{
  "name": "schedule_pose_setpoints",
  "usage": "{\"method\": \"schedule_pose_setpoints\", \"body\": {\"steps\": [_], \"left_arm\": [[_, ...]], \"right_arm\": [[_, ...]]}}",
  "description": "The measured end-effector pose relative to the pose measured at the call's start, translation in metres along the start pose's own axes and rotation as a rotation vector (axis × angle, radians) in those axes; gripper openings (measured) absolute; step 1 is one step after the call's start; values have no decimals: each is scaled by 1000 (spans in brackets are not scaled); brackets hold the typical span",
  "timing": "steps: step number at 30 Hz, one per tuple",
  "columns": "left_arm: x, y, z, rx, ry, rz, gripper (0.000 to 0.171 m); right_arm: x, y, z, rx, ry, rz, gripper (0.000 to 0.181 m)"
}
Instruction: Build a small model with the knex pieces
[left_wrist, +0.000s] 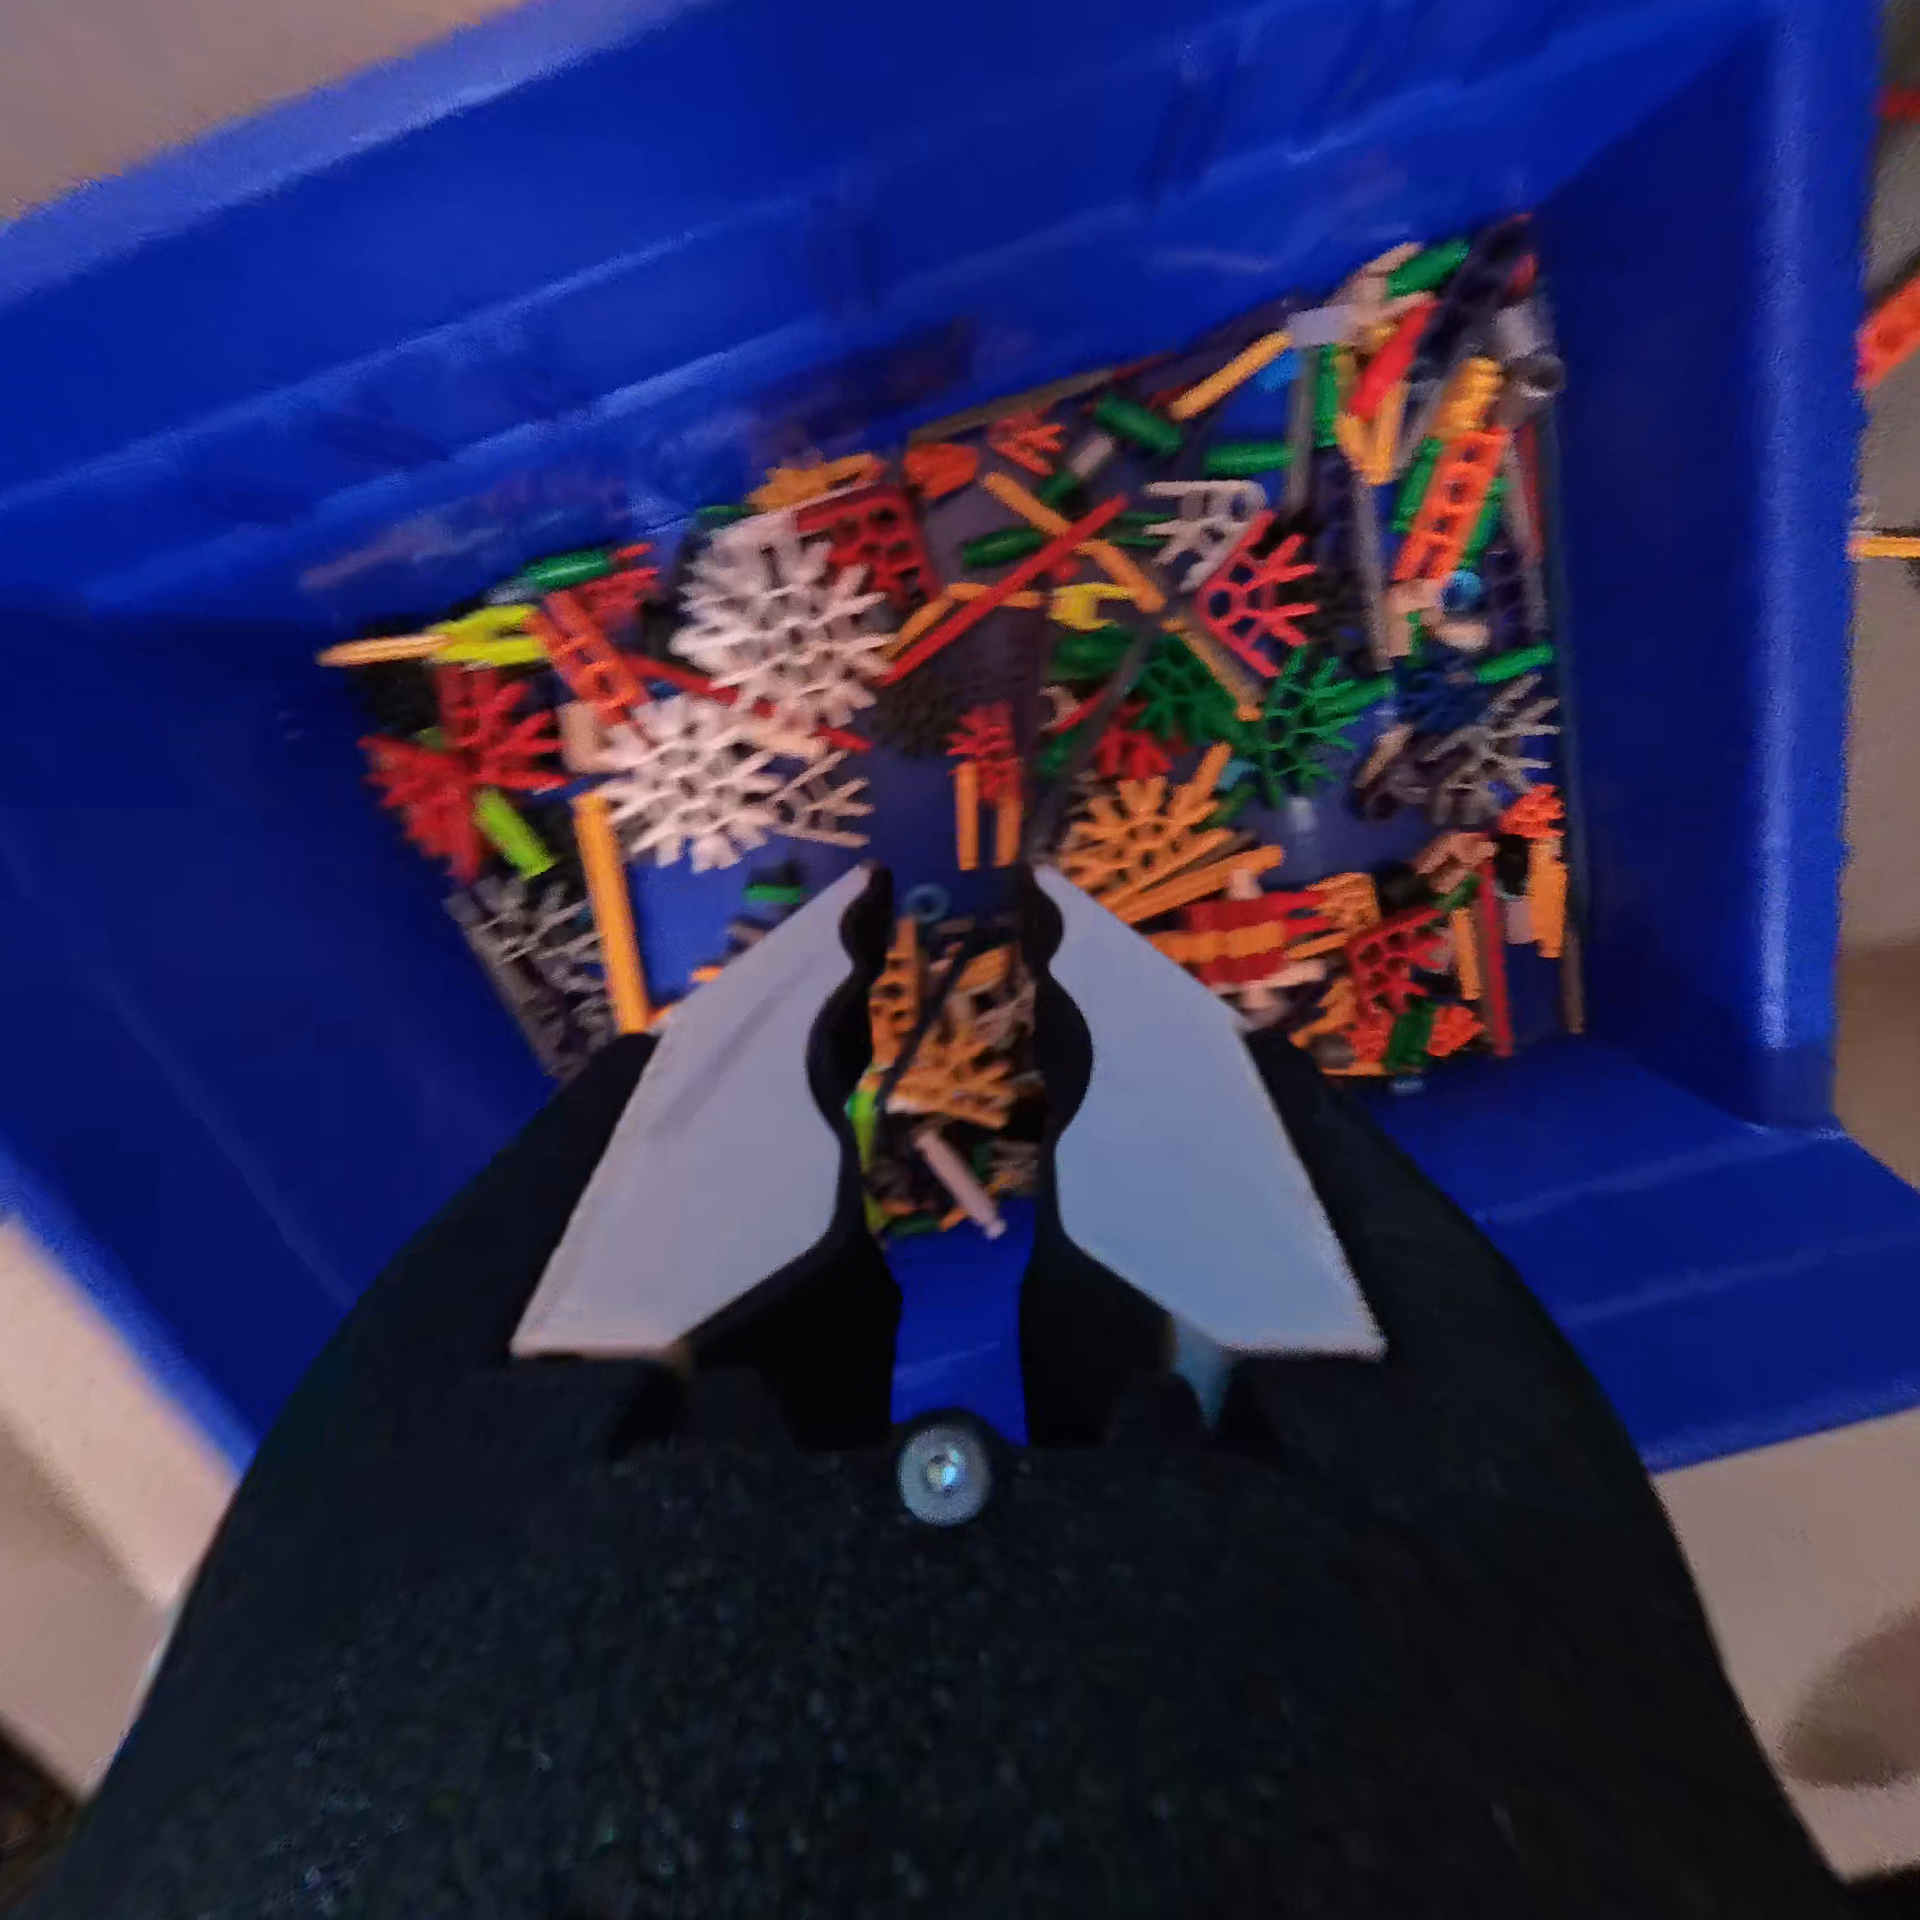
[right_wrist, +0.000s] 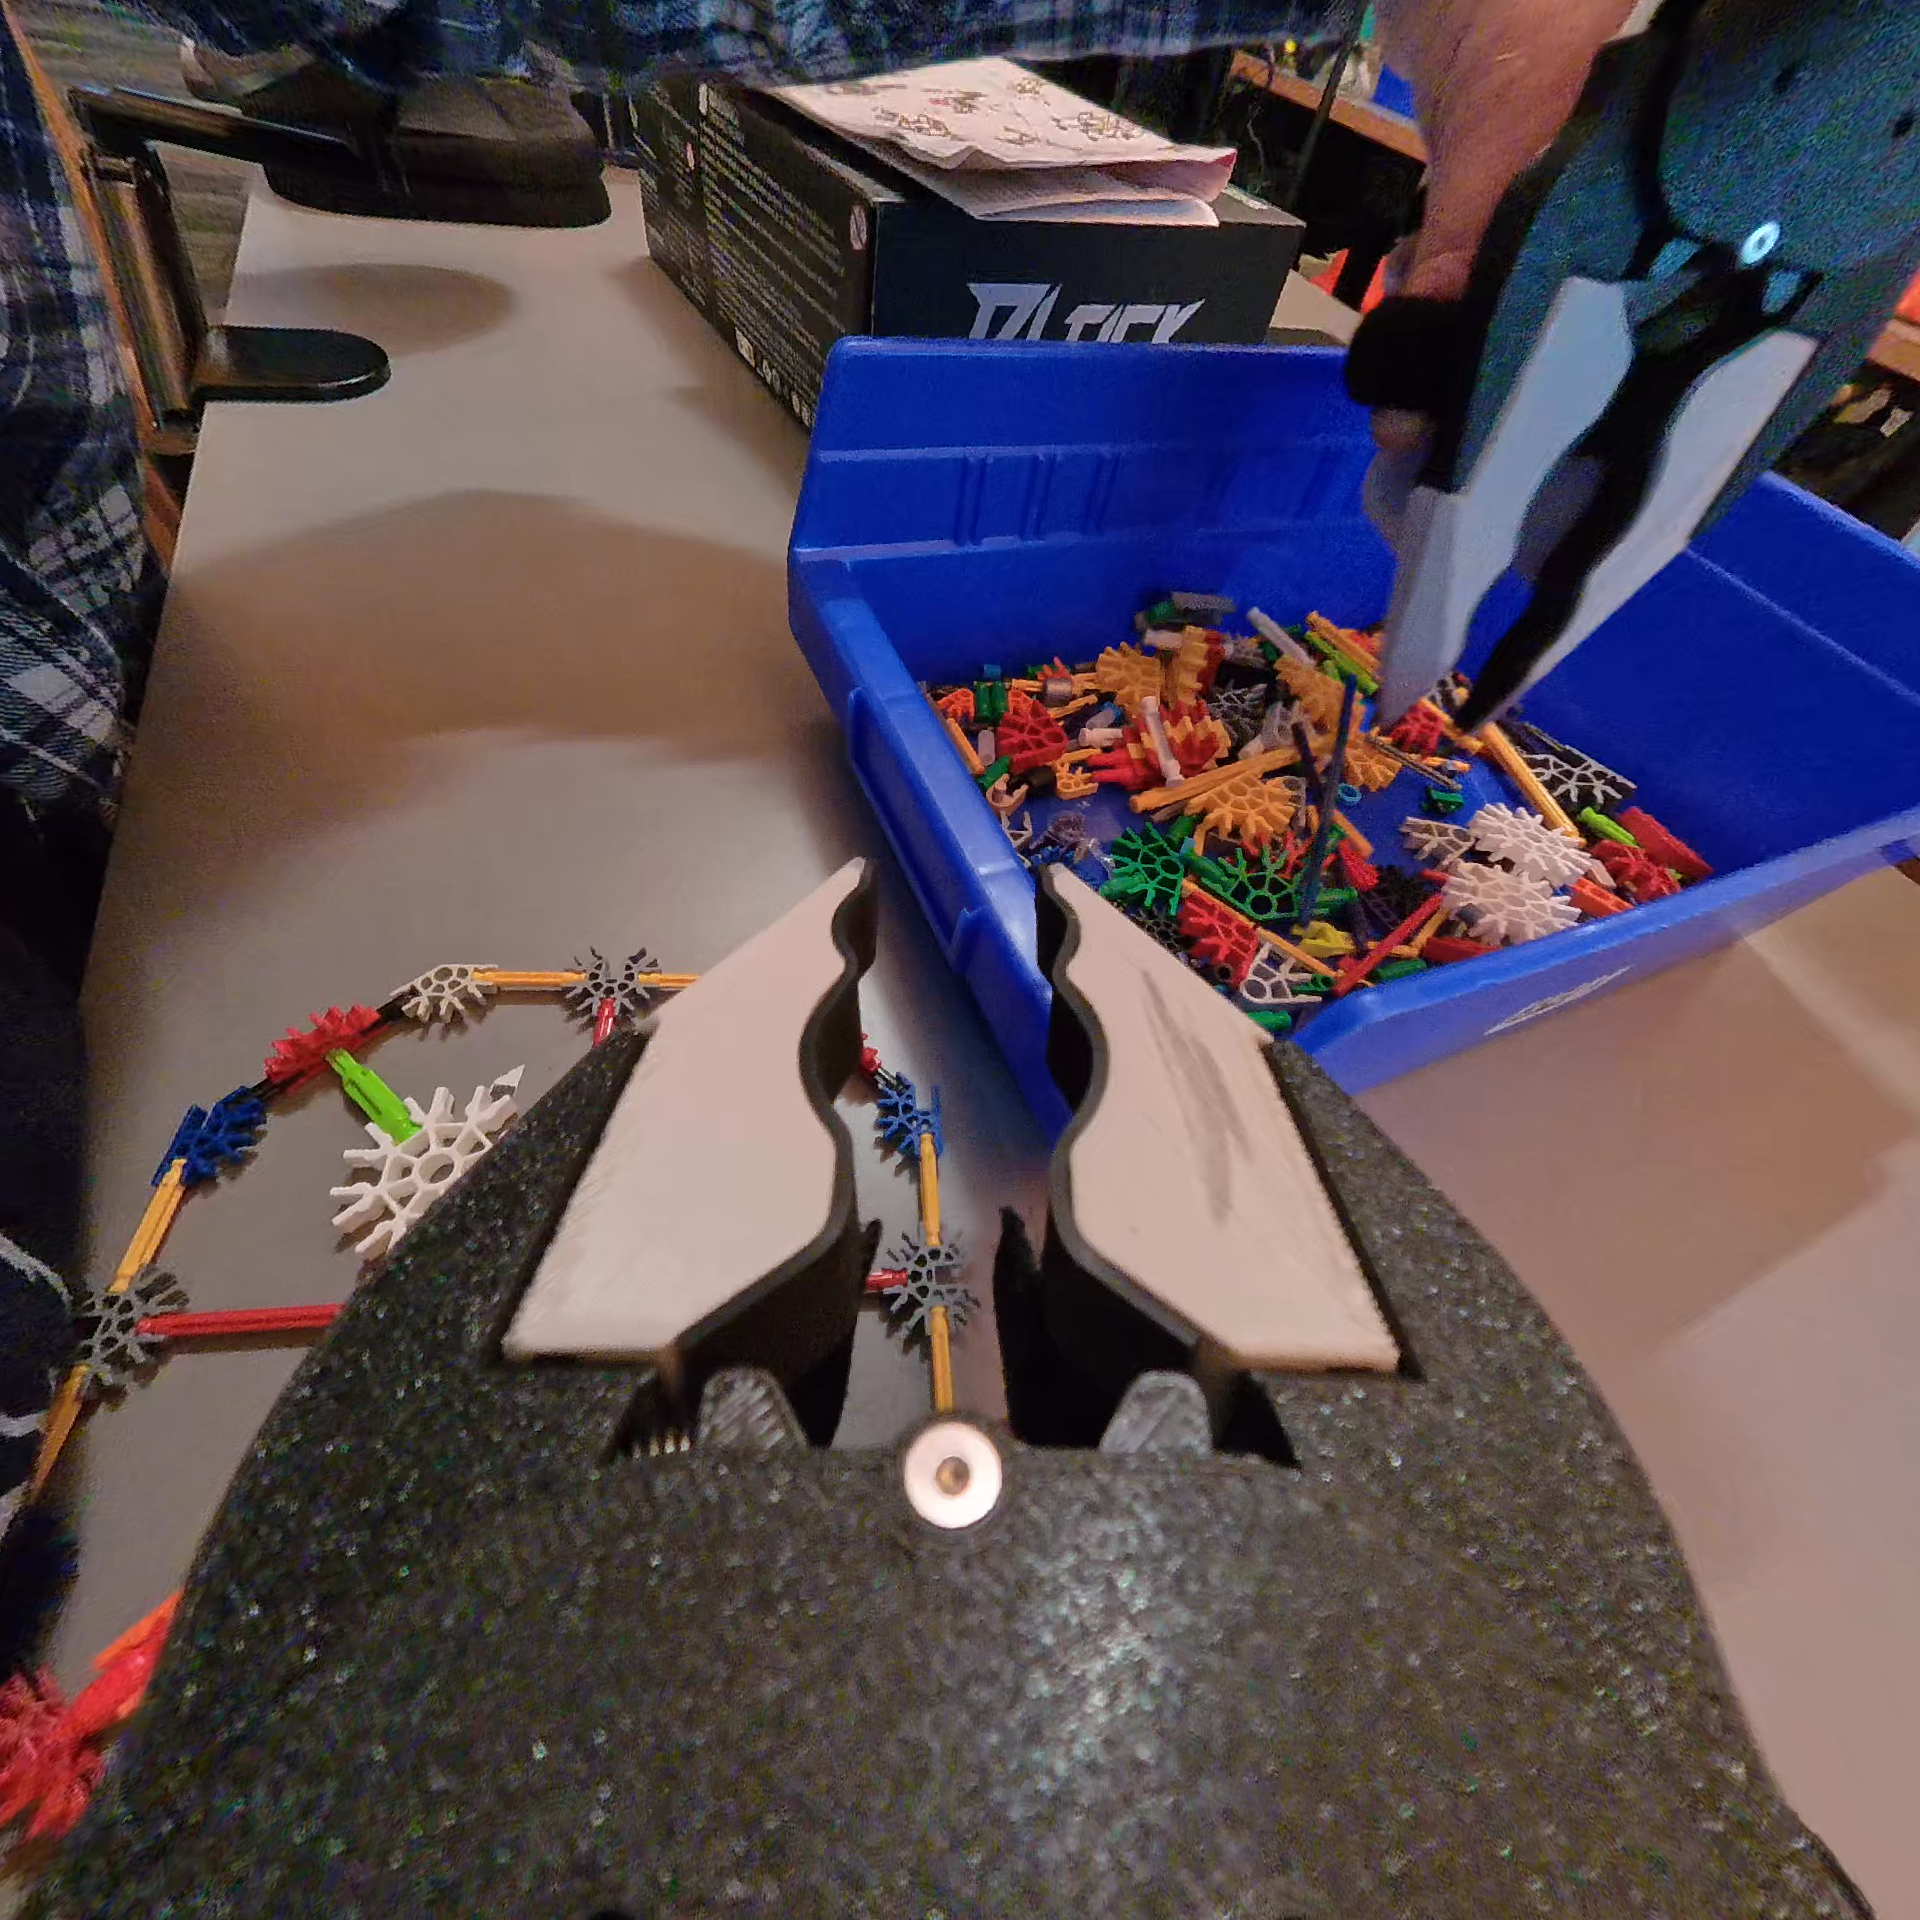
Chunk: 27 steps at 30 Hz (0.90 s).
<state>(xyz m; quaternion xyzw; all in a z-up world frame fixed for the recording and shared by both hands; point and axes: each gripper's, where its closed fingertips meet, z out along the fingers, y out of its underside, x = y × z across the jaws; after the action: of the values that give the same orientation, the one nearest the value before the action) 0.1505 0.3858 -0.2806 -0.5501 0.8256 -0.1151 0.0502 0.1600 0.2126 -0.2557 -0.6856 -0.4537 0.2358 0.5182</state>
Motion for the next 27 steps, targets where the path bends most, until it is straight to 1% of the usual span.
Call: {"method": "schedule_pose_setpoints", "body": {"steps": [1,3,5,8,13,14,15,17,20,24,27], "left_arm": [[-11,2,-4,-2,-43,-16,27],[-29,6,-7,-6,-94,-40,53],[-37,4,-6,9,-109,-53,58],[-49,2,4,-16,-155,-25,57],[-56,-4,31,-54,-148,-2,51],[-56,-3,36,-72,-149,4,49],[-53,-5,37,-61,-128,2,39],[-52,-5,37,-58,-130,2,37],[-40,1,36,-73,-86,16,37],[-18,19,30,-145,-26,35,37],[-3,22,24,-132,35,8,38]], "right_arm": [[0,0,0,0,1,1,29],[0,0,0,-2,2,0,29],[0,0,0,-3,4,0,29],[0,0,0,-2,2,3,29],[-1,1,0,-6,-3,3,29],[-1,1,0,-8,-2,2,29],[-1,1,0,-9,-1,3,29],[0,2,0,-9,1,6,29],[0,2,0,-8,-4,11,29],[-2,2,0,-12,-8,2,29],[-2,2,0,-12,-9,4,29]]}}
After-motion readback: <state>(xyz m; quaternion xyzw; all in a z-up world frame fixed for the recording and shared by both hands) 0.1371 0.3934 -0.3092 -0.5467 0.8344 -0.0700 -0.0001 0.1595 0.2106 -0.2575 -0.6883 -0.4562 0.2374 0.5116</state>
